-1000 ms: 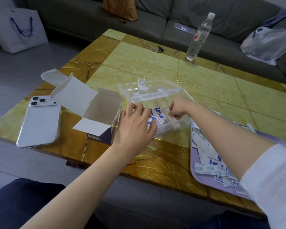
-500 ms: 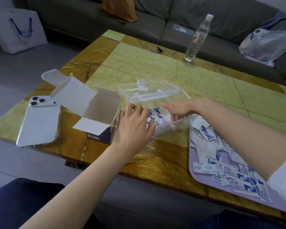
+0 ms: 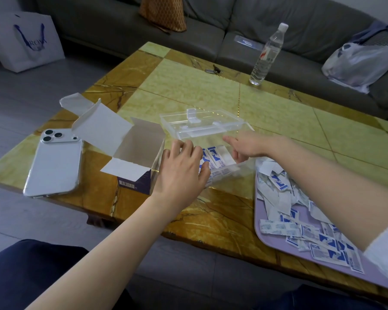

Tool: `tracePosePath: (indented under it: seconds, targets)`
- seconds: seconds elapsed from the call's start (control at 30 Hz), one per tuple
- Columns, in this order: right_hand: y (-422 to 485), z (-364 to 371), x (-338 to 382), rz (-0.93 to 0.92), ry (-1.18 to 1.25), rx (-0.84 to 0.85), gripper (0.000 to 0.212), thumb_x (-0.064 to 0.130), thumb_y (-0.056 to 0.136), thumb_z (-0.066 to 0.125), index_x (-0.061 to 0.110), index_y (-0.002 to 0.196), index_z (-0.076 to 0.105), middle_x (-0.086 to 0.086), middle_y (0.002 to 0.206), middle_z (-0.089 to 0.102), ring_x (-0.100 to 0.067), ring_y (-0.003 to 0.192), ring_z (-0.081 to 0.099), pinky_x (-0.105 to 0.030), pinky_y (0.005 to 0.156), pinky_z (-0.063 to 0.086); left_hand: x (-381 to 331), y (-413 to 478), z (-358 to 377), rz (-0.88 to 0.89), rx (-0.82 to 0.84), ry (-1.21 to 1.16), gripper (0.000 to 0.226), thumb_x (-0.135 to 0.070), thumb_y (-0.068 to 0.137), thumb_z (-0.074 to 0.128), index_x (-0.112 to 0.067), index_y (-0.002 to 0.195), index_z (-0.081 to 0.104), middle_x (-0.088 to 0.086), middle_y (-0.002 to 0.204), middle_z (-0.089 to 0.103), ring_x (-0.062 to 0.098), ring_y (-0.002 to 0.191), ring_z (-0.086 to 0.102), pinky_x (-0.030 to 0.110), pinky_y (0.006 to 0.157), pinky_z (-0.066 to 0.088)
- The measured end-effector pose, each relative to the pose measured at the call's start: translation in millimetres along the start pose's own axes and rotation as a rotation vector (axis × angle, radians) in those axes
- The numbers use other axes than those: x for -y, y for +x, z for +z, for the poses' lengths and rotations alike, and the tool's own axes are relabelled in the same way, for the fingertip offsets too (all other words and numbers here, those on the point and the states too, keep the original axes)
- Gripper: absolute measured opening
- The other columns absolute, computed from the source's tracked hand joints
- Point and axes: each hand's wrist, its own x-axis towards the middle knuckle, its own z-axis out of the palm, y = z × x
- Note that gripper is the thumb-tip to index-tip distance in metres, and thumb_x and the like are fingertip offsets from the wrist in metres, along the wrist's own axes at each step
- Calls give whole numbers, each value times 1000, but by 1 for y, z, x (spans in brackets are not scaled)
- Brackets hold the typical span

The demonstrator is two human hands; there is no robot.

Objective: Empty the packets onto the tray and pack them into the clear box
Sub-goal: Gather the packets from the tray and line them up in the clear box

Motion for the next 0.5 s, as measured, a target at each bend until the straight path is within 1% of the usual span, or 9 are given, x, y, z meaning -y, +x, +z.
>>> tracePosePath:
  seconds: [0.03,0.07,0.1,0.13,0.17,0.2,0.3,0.43,0.5]
  targets:
    - [0,2,2,18,18,-46,60,41,102,17,5,97,65,-12,87,69,-29,90,64,-37,95,46,0,0,0,3,-5,6,55,-42,88,12,-14,105,56,4,105,55,24,105,44,36,81,41]
    - [2,4,3,59,67,-78,50,34,103,18,10,110,61,-16,98,69,-31,94,64,-38,95,46,0,0,0,4,-9,12,55,-42,87,12,-14,103,57,4,104,56,24,103,45,36,79,41]
    - [4,6,3,120,179,-108,44,26,104,17,14,129,52,-19,112,64,-31,103,61,-38,97,44,0,1,1,6,-15,16,55,-42,87,12,-14,102,57,4,102,56,24,102,45,36,78,42]
    - [6,9,4,170,230,-111,44,20,104,16,16,141,39,-20,127,56,-32,113,56,-38,101,41,1,1,2,8,-22,18,54,-41,87,14,-14,100,58,4,101,57,25,101,46,36,77,42]
    - [8,10,4,193,215,-91,44,18,104,15,17,146,30,-19,138,47,-32,121,50,-39,104,38,1,1,2,13,-32,21,53,-41,88,15,-13,99,58,5,100,57,25,100,47,36,76,43]
    - [11,12,3,206,180,-57,45,20,104,15,16,147,28,-17,143,41,-33,124,48,-40,106,36,1,0,3,16,-38,24,52,-41,88,16,-13,98,59,5,99,58,25,100,47,36,76,43]
    - [13,13,4,187,75,30,48,32,104,15,15,143,34,-15,140,45,-32,113,57,-43,104,39,2,1,4,24,-63,34,48,-40,88,20,-13,94,60,5,95,59,26,96,50,37,72,44]
    - [11,10,3,205,142,-71,46,17,103,16,17,149,18,-16,145,40,-32,125,46,-35,104,36,2,2,5,29,-72,37,44,-38,87,25,-13,89,61,5,89,59,26,91,51,37,69,45]
    - [10,8,2,199,70,-66,45,14,103,19,11,147,26,-18,142,43,-33,119,51,-34,98,43,2,1,5,33,-66,27,46,-39,88,22,-13,91,60,4,92,58,25,94,49,37,72,44]
